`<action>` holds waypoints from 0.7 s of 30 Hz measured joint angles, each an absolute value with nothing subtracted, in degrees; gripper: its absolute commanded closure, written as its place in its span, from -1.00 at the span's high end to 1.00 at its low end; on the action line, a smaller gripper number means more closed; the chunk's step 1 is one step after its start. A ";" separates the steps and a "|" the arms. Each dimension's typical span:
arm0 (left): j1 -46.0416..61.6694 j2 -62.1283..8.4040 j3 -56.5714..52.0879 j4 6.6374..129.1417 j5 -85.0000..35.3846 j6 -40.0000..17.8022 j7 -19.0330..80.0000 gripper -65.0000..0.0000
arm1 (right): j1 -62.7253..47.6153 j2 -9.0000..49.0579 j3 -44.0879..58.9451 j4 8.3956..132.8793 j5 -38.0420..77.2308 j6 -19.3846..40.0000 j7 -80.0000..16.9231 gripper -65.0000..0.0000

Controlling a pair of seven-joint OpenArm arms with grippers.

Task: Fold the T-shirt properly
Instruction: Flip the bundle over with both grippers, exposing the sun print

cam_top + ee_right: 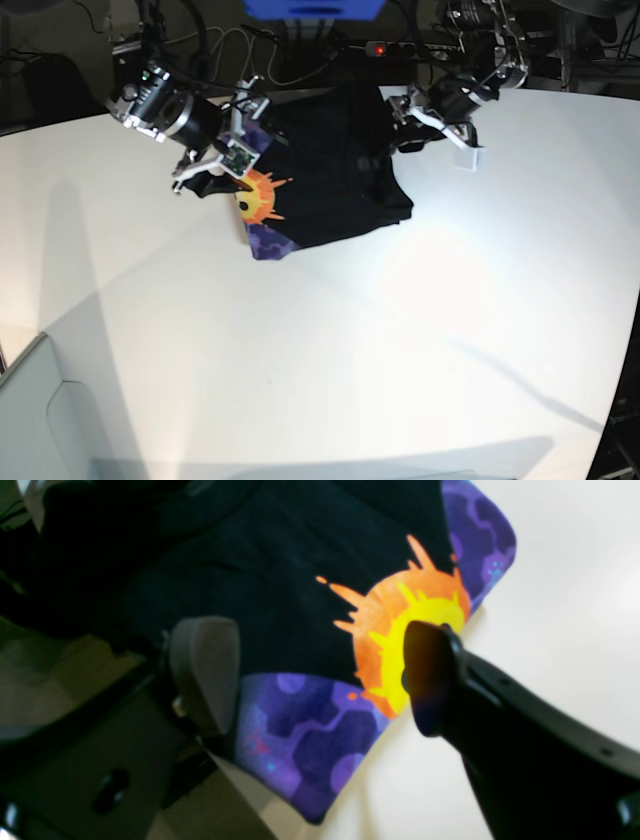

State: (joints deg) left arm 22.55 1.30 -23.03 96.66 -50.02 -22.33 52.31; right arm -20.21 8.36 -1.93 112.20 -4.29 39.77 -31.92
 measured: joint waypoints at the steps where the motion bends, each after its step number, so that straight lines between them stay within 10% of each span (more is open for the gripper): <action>1: 22.55 1.23 -23.03 96.47 -50.02 -22.33 52.31 0.42 | -20.23 8.43 -1.89 112.20 -4.29 39.77 -31.92 0.54; 14: 19.79 1.93 -22.55 89.62 -52.18 -23.49 50.89 0.41 | -21.15 8.86 0.14 112.27 -4.27 39.75 -31.97 0.54; 21: 18.31 1.76 -20.14 89.21 -50.46 -22.87 51.22 0.02 | -21.69 8.84 3.42 112.40 -4.27 39.75 -31.90 0.54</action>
